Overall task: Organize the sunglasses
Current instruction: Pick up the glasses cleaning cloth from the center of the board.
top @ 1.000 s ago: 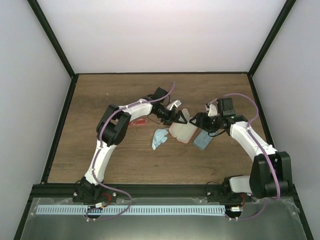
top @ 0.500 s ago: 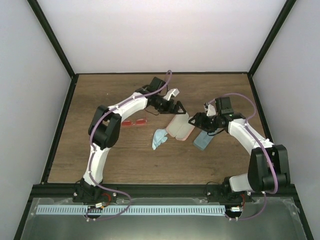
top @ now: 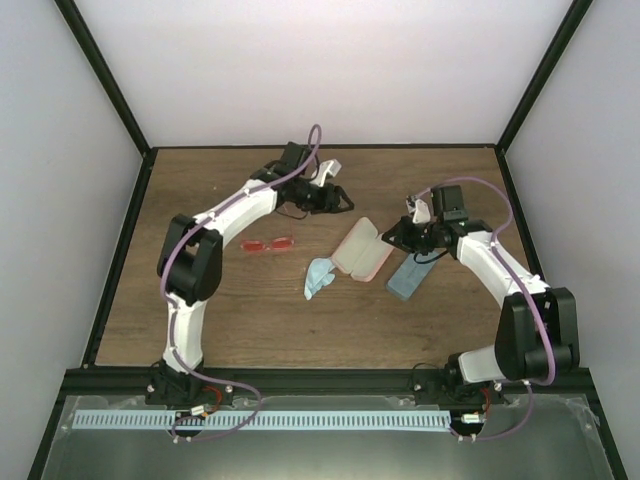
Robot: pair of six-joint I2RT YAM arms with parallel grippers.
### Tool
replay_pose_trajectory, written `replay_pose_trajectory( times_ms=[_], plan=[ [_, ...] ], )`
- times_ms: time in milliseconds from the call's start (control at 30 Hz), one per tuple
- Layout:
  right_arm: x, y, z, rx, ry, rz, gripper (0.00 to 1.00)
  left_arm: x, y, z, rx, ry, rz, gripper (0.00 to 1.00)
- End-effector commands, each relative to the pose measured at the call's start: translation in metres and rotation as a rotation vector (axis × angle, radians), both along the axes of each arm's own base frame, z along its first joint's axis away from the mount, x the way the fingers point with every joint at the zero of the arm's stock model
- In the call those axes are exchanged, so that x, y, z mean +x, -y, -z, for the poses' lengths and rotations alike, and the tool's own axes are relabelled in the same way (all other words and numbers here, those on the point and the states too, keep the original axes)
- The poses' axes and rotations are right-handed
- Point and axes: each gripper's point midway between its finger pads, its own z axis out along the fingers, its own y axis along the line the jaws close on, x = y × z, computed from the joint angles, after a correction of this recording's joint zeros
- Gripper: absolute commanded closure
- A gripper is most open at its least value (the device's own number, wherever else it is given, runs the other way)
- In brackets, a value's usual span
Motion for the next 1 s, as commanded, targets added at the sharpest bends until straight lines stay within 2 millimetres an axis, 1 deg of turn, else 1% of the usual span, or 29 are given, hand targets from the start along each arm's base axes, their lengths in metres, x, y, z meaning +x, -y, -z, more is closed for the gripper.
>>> replay_pose_trajectory(
  times_ms=[0,33,67,100,133,167,200,233,267,300,367,400,433,467,533,667,733,800,900,967],
  plan=[
    [0.001,-0.010,-0.009,0.036,0.015,-0.045,0.99,-0.012,-0.005,-0.020,-0.013,0.036,-0.079,0.63],
    [-0.002,-0.012,-0.007,0.032,0.011,-0.053,0.99,-0.017,-0.013,-0.008,0.017,0.016,-0.109,0.72],
    [-0.004,-0.014,-0.004,0.026,0.008,-0.058,0.99,-0.024,-0.021,-0.005,0.036,0.012,-0.137,0.80],
    [-0.005,-0.014,-0.003,0.023,0.007,-0.060,0.99,-0.031,-0.027,-0.002,0.050,0.009,-0.157,0.83],
    [-0.007,-0.014,-0.001,0.021,0.000,-0.056,0.99,-0.042,-0.031,0.003,0.067,0.013,-0.167,0.84],
    [-0.008,-0.013,0.000,0.018,0.000,-0.051,0.97,-0.053,-0.037,0.010,0.100,0.016,-0.179,0.84],
    [-0.009,-0.013,0.001,0.016,0.001,-0.047,0.89,-0.065,-0.041,0.014,0.128,0.029,-0.175,0.83],
    [-0.010,-0.013,0.003,0.016,-0.003,-0.045,0.80,-0.078,-0.044,0.018,0.161,0.047,-0.165,0.73],
    [-0.010,-0.014,0.004,0.018,-0.002,-0.047,0.77,-0.089,-0.047,0.022,0.197,0.069,-0.163,0.59],
    [-0.011,-0.016,0.006,0.016,-0.006,-0.053,0.76,-0.097,-0.048,0.021,0.207,0.090,-0.163,0.45],
    [-0.011,-0.024,0.009,0.009,-0.019,-0.079,0.76,-0.108,-0.051,0.017,0.197,0.108,-0.178,0.22],
    [-0.010,-0.028,0.010,0.005,-0.021,-0.090,0.76,-0.110,-0.052,0.015,0.189,0.110,-0.190,0.14],
    [-0.009,-0.033,0.009,0.005,-0.018,-0.101,0.77,-0.111,-0.053,0.012,0.180,0.111,-0.196,0.10],
    [-0.007,-0.036,0.007,0.009,-0.013,-0.106,0.78,-0.112,-0.054,0.011,0.181,0.110,-0.196,0.09],
    [-0.005,-0.044,0.001,0.010,-0.001,-0.120,0.78,-0.117,-0.055,0.015,0.201,0.102,-0.174,0.10],
    [-0.005,-0.052,-0.002,-0.002,0.001,-0.134,0.78,-0.135,-0.067,0.044,0.279,0.068,-0.140,0.15],
    [-0.006,-0.052,-0.002,-0.005,0.001,-0.127,0.78,-0.143,-0.074,0.061,0.319,0.055,-0.134,0.22],
    [-0.008,-0.050,-0.001,-0.007,-0.001,-0.119,0.78,-0.148,-0.077,0.073,0.341,0.043,-0.129,0.31],
    [-0.012,-0.047,0.003,-0.015,-0.011,-0.107,0.78,-0.149,-0.075,0.083,0.343,0.032,-0.129,0.43],
    [-0.014,-0.046,0.005,-0.018,-0.018,-0.101,0.78,-0.148,-0.070,0.087,0.339,0.022,-0.120,0.47]
  ],
)
